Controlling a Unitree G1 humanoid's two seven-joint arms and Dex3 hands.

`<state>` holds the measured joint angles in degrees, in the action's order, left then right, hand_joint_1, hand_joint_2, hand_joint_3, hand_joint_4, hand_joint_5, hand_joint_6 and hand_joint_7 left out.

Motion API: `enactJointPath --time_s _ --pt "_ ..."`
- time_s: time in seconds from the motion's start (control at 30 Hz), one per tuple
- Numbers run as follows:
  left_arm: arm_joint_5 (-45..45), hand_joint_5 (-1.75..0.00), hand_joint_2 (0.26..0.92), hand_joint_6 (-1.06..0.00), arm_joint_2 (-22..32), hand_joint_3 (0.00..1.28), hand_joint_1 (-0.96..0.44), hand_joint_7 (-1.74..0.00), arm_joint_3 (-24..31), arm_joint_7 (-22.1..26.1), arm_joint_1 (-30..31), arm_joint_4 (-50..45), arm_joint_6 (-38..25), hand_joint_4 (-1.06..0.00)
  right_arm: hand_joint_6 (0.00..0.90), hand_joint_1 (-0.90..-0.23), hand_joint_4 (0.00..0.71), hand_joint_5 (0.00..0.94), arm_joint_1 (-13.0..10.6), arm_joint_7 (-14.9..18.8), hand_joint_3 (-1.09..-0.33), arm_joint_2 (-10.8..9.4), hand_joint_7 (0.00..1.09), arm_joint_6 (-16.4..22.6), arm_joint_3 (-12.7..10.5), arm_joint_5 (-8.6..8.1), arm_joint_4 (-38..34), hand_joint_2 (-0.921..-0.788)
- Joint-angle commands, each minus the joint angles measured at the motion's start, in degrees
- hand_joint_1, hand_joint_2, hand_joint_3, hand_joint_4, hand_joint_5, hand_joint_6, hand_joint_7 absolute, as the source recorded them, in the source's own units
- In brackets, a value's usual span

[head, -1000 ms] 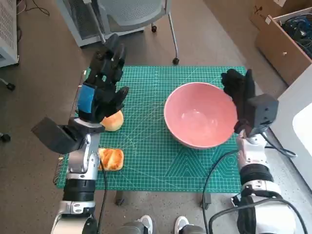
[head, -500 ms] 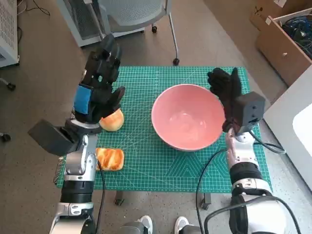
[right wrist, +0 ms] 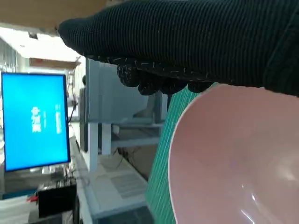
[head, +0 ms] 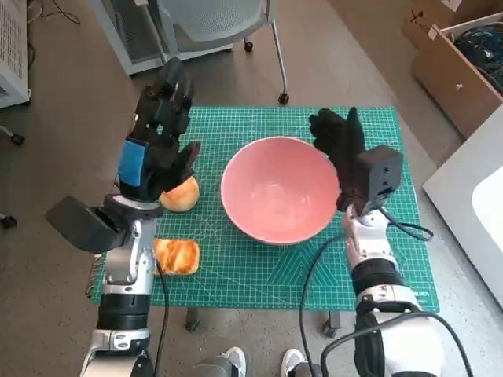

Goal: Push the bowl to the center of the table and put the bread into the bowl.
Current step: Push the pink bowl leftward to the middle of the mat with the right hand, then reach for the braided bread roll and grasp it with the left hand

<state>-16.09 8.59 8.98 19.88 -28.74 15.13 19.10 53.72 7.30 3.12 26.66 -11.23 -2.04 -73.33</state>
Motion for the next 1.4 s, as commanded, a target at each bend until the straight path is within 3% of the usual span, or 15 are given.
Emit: enactJointPath --time_s 0.03,0.37,0.7,0.9,1.1,1.23,1.3,1.4 --pt "0.2 0.00 0.921 0.00 0.1 0.36 -0.61 -0.31 0.1 -0.3 0.9 -0.8 -0.2 0.00 0.198 -0.600 0.183 0.001 0.2 0.5 -0.952 -0.8 0.12 -1.5 0.2 0.04 -0.6 -0.921" --pt "0.2 0.00 0.921 0.00 0.0 0.36 -0.60 -0.31 0.2 -0.5 1.9 -1.0 0.3 -0.01 0.196 -0.598 0.182 0.001 0.4 1.6 -0.952 0.8 0.13 -1.0 0.5 0.42 -0.1 -0.921" --pt "0.1 0.00 0.921 0.00 0.0 0.36 -0.58 -0.30 0.3 -0.7 3.5 -3.0 0.1 -0.01 0.205 -0.635 0.197 0.007 -0.2 4.4 -0.920 4.5 0.15 2.7 -0.9 -1.25 2.8 -0.921" --pt "0.6 0.00 0.921 0.00 0.4 0.36 -0.60 -0.30 -0.2 -1.4 5.3 -7.6 -1.4 0.00 0.203 -0.619 0.203 0.007 -2.1 7.9 -0.892 5.5 0.15 8.0 -2.3 -4.01 7.6 -0.921" --pt "3.0 0.00 0.921 0.00 3.1 0.34 -0.62 -0.31 -0.5 -1.5 7.3 -12.5 -3.0 -0.01 0.190 -0.603 0.179 0.001 -5.6 14.1 -0.883 6.2 0.14 15.4 -2.6 -7.57 16.0 -0.921" --pt "9.7 -0.02 0.918 0.00 9.3 0.30 -0.58 -0.34 -1.1 -0.6 8.9 -17.2 -5.9 -0.04 0.199 -0.626 0.172 0.002 -7.9 17.5 -0.861 6.4 0.14 17.9 -2.6 -10.08 21.1 -0.921" --pt "12.2 -0.02 0.916 0.00 11.9 0.28 -0.56 -0.35 -1.3 -0.1 9.7 -19.6 -8.2 -0.05 0.204 -0.633 0.171 0.002 -8.5 18.2 -0.850 6.4 0.14 18.2 -2.4 -10.59 22.6 -0.921" --pt "18.1 -0.03 0.896 0.00 18.9 0.21 -0.45 -0.45 -2.1 2.6 11.6 -26.6 -16.8 -0.11 0.220 -0.636 0.178 0.005 -10.0 18.6 -0.837 6.8 0.15 19.5 -1.8 -10.52 25.7 -0.921"
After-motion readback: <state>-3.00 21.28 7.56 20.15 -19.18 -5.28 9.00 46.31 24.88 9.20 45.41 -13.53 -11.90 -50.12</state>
